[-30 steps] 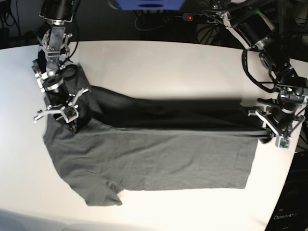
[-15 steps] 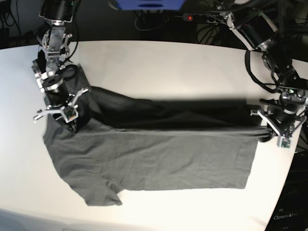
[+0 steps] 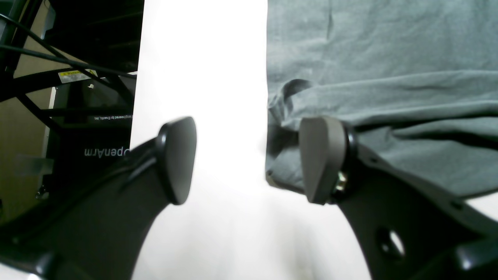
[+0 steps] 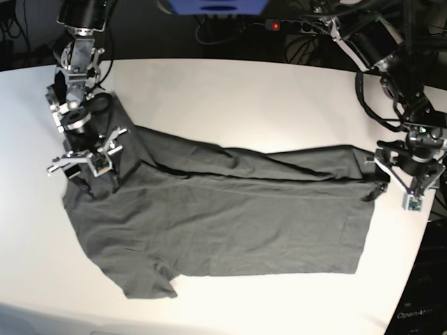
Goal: Fold the T-shirt properly
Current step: 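Lower the held shoulders back onto the table, folding the collar edge over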
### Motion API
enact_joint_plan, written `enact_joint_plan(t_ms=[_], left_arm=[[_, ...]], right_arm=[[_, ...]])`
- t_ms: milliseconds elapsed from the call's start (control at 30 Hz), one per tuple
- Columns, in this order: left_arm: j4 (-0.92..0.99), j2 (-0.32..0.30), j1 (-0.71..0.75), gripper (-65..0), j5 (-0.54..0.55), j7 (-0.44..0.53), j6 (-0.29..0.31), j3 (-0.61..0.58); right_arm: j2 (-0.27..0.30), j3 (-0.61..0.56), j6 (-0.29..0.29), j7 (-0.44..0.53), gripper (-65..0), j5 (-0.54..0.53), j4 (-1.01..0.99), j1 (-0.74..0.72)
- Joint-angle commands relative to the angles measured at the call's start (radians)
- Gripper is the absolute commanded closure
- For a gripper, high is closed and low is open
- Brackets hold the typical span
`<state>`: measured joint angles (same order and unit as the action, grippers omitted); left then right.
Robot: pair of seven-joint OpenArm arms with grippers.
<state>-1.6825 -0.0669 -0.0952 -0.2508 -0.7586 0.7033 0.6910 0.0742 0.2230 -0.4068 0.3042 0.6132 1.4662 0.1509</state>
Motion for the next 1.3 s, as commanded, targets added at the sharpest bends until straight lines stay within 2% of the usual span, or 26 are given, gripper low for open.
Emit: enact_joint_plan(t_ms=[0,67,233,333,433,633,867,967,1267], left_arm=[[-0.020,-0.012,-0.004,-40.7,0.009,0.018,-0.005,0.000],[-0.018,-0.004,0.004,-40.7,0.011,0.018,-0.005,0.000],[0.026,-0.004,0.002,-40.5,0.011,0.018,-0.005,-0.004],[0.055,-0.007,0.002,-40.5,0.014,0.018,-0.005,-0.006],[0.088,-0.003,-0.004,-40.5,0.015,0.026,-0.005,-0.006],[0.130,0.034,0.001,-40.5,0.008,0.127,-0.005,-0.031],[0.224,0.026,-0.005,-40.4,0.008,0.136,-0.005,-0.049],[0.266,0.025,-0.024,-40.4,0.009,0.176,-0.005,-0.047],[0.344,0.031,-0.051,-40.4,0.008,0.221,-0.005,-0.050]], right_arm=[[0.006,0.005,0.009,0.017,-32.8,-0.016,0.020,0.016],[0.005,0.005,0.009,0.017,-31.8,-0.016,0.021,0.043],[-0.023,0.019,0.009,0.017,-19.2,-0.014,0.021,0.088],[-0.024,0.025,0.009,0.017,-15.1,-0.014,0.021,0.109],[-0.023,0.025,0.009,0.017,-14.8,-0.014,0.021,0.118],[-0.023,0.045,0.009,0.019,-14.8,-0.014,0.023,0.134],[-0.024,0.057,0.009,0.026,-14.5,-0.014,0.023,0.184],[-0.026,0.057,0.009,0.026,-14.5,-0.014,0.024,0.201],[-0.046,0.059,0.009,0.017,-14.7,-0.014,0.186,0.290]])
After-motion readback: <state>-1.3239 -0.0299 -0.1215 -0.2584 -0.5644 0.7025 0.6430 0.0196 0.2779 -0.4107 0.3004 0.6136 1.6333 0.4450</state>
